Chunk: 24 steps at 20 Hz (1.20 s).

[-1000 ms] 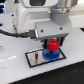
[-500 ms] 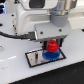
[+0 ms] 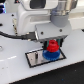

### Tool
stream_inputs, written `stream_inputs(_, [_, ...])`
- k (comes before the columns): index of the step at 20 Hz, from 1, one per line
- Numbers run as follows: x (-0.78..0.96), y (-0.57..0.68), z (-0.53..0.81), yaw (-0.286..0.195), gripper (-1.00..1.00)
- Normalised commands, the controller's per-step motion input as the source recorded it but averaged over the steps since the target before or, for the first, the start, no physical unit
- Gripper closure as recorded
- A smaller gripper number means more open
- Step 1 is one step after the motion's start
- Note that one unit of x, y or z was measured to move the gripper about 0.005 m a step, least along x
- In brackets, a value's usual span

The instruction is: Insert the blue gear onto the right peg, followed by the red gear

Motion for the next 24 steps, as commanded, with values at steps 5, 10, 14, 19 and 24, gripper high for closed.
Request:
stream_inputs(5, [0.03,0.01,-0.10,0.000,1.00])
stream_inputs(10, [0.08,0.02,0.38,0.000,1.00])
stream_inputs(14, [0.00,0.00,-0.03,0.000,1.00])
stream_inputs(19, [0.12,-0.06,-0.05,0.000,1.00])
stream_inputs(24, [0.20,-0.13,-0.20,0.000,1.00])
